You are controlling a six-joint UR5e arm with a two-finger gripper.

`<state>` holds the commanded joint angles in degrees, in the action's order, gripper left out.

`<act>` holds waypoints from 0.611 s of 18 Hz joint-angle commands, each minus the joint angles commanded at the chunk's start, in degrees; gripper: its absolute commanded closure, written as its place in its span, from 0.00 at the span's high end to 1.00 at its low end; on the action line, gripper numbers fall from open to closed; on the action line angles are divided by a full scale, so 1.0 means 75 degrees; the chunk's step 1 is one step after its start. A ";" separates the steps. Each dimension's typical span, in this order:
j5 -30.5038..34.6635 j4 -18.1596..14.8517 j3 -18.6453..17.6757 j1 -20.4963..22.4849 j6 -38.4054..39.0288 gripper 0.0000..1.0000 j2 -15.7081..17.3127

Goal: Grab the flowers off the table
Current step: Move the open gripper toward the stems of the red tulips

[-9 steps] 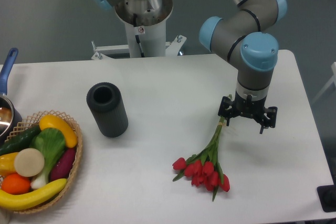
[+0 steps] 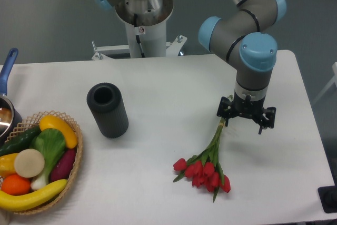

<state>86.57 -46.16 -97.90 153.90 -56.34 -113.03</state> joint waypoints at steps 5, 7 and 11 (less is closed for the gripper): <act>-0.0024 0.0214 -0.0330 -0.0047 0.0212 1.00 0.0082; 0.0000 0.0214 -0.0365 -0.0058 0.0200 1.00 0.0035; -0.0012 0.0179 -0.0435 -0.0257 0.0212 1.00 -0.0011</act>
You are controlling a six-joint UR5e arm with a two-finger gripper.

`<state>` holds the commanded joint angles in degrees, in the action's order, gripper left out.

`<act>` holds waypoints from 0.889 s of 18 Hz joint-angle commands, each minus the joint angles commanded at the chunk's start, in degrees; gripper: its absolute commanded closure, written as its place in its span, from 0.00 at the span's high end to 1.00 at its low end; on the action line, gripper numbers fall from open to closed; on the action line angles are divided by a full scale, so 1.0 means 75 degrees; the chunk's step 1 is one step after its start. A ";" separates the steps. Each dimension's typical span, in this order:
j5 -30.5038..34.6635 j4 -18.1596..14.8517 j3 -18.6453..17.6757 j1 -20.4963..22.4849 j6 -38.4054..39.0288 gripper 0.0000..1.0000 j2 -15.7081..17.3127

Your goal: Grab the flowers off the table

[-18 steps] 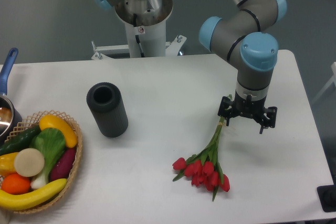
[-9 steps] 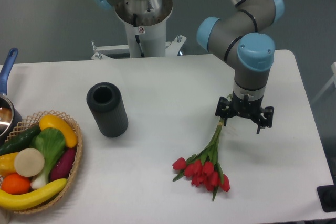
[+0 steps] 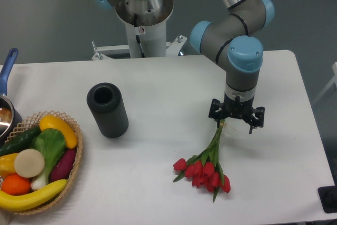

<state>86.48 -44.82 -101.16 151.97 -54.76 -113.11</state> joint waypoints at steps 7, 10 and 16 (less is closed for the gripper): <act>0.0035 -0.0234 -0.0175 -0.0352 0.0070 1.00 -0.0234; 0.0047 -0.0293 -0.0211 -0.0423 0.0070 1.00 -0.0316; 0.0047 -0.0293 -0.0164 -0.0505 0.0059 0.77 -0.0586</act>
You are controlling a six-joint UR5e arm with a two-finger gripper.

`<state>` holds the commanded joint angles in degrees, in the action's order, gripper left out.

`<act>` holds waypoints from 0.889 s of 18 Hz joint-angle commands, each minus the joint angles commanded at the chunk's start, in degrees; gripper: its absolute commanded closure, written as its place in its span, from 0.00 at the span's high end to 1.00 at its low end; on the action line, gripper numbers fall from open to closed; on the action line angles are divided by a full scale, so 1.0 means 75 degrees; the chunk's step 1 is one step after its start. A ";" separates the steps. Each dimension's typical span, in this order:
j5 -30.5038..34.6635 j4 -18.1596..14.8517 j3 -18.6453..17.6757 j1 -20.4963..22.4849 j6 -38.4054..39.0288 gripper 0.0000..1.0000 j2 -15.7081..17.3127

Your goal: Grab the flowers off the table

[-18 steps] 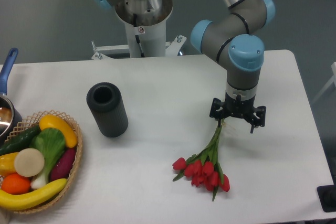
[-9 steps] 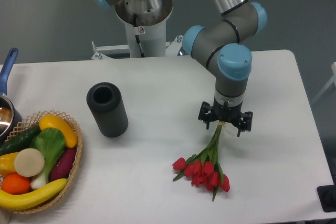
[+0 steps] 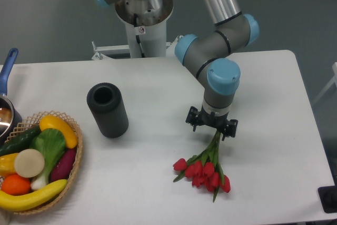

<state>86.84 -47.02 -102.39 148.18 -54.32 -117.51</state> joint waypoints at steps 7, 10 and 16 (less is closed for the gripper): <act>0.0012 0.0000 0.0059 0.0000 -0.0023 0.21 -0.0141; -0.0012 0.0000 0.0105 0.0023 -0.0047 0.00 -0.0094; -0.0070 -0.0012 0.0129 0.0234 0.0012 0.00 0.0257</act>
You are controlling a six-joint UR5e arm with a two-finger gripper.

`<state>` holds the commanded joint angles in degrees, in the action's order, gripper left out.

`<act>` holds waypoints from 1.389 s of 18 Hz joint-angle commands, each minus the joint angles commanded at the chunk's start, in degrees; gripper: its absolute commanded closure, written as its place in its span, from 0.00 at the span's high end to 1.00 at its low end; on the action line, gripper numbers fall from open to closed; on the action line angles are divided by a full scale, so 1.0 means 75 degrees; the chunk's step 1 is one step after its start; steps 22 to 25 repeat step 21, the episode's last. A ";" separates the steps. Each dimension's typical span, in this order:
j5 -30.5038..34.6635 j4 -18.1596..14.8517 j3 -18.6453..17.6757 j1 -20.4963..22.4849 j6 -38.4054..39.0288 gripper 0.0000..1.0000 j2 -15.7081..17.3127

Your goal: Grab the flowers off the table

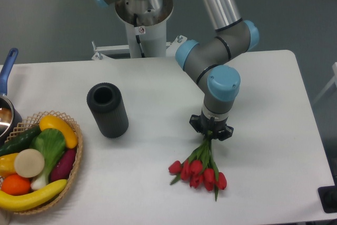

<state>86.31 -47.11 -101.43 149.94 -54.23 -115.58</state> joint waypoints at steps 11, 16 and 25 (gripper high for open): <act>0.0059 -0.1555 0.1779 0.0411 -0.0011 0.00 0.0282; 0.0082 -0.1945 0.2226 0.0411 -0.0058 0.00 0.0165; 0.0386 -0.3091 0.2847 0.0411 -0.0256 0.00 -0.0034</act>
